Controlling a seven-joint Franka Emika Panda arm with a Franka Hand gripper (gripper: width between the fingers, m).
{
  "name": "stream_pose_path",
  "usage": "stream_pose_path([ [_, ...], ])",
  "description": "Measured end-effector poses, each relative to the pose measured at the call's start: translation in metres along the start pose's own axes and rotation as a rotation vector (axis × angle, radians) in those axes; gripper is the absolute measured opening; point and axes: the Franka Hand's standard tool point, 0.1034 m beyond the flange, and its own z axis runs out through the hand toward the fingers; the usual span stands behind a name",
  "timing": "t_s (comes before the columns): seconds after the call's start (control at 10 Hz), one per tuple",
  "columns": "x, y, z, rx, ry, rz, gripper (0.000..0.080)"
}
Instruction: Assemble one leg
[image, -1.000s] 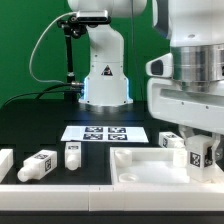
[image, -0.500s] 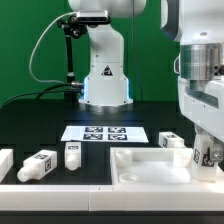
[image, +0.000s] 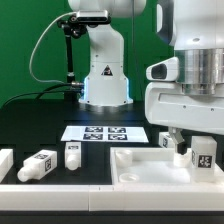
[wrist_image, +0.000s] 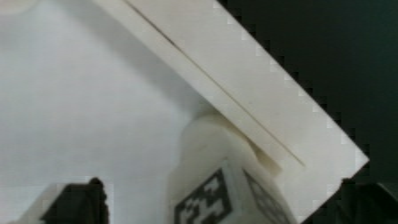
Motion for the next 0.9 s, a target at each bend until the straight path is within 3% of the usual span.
stream_pose_path([
  [0.3, 0.003, 0.001, -0.002, -0.011, 0.008, -0.284, 0.0649],
  [0.4, 0.008, -0.004, -0.01, -0.003, 0.039, -0.436, 0.0613],
  [0.5, 0.009, -0.008, -0.014, 0.021, 0.072, -0.467, 0.0613],
  [0.7, 0.008, -0.006, -0.011, 0.017, 0.064, -0.422, 0.0325],
  [0.9, 0.01, -0.005, -0.01, 0.021, 0.062, -0.283, 0.0287],
])
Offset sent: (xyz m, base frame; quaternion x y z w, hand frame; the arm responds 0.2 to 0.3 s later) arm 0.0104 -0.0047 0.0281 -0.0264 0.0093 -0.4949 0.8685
